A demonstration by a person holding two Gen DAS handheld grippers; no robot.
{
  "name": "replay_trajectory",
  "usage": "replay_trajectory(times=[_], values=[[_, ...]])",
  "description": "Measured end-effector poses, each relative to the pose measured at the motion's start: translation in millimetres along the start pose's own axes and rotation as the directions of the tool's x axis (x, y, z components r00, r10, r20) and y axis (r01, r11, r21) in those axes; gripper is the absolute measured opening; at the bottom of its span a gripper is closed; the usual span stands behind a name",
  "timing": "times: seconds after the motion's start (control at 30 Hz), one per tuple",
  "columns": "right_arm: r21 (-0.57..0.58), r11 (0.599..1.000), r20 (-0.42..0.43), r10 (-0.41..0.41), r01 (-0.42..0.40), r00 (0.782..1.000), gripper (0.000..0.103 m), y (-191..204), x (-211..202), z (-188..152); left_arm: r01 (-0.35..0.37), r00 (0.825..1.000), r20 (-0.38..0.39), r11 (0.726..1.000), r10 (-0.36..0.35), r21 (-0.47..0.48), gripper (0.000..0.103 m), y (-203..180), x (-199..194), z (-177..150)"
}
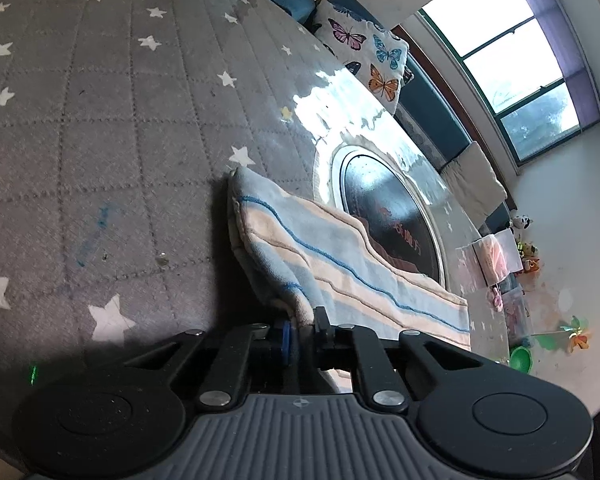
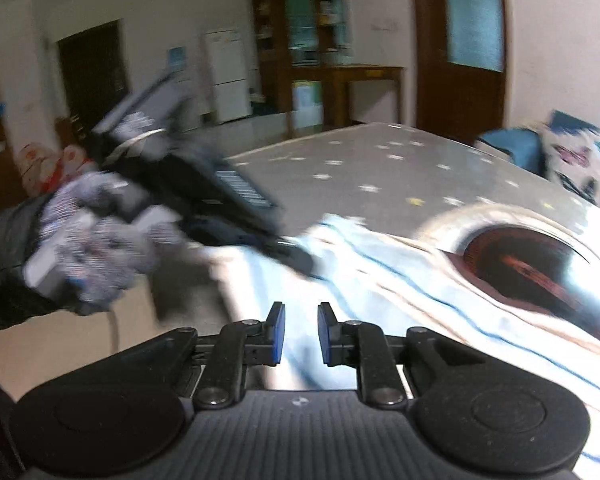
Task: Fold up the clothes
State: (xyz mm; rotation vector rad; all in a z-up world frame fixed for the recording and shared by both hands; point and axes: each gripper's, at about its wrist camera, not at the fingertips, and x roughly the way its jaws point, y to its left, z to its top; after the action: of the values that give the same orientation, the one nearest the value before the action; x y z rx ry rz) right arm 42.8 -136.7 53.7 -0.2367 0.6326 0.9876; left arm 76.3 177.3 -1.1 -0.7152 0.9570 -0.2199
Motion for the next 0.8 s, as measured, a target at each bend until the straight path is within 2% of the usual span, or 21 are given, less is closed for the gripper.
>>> replay_trajectory(times=[0.1,0.17,0.27,0.33,0.43,0.53,0.8], values=[[0.058,0.991,-0.017,-0.124,0.125,0.992,0.016,-31.0,1.6,-2.6,-0.003,1.0,0.009,1.0,0.003,0.022,0.012,-5.2,-1.8,-0.5],[0.098,0.97,-0.043,-0.217,0.221,0.975,0.016,-52.5,10.2,-5.0,-0.005,1.0,0.018,0.999,0.005,0.037,0.012,-9.9,-3.2,0.5],[0.158,0.944,-0.079,-0.281,0.29,0.956,0.016,-80.5,25.2,-10.2,0.0,1.0,0.027,0.999,-0.002,0.048,0.012,-15.3,-6.5,2.2],[0.147,0.934,-0.088,-0.316,0.326,0.945,0.016,-84.3,35.5,-14.8,0.006,0.999,0.031,0.999,-0.007,0.053,0.012,-19.3,-8.5,3.6],[0.128,0.92,-0.105,-0.359,0.371,0.927,0.016,-91.9,48.2,-19.3,0.012,0.999,0.033,0.998,-0.014,0.065,0.012,-25.9,-10.2,6.0],[0.102,0.913,-0.084,-0.388,0.396,0.918,0.017,-86.8,52.3,-23.1,0.016,0.999,0.034,0.997,-0.018,0.078,0.012,-35.3,-12.2,8.9],[0.137,0.91,-0.075,-0.384,0.391,0.92,0.017,-92.9,53.6,-24.5,0.038,0.998,0.05,0.984,-0.048,0.174,0.011,-84.2,-18.1,13.1]])
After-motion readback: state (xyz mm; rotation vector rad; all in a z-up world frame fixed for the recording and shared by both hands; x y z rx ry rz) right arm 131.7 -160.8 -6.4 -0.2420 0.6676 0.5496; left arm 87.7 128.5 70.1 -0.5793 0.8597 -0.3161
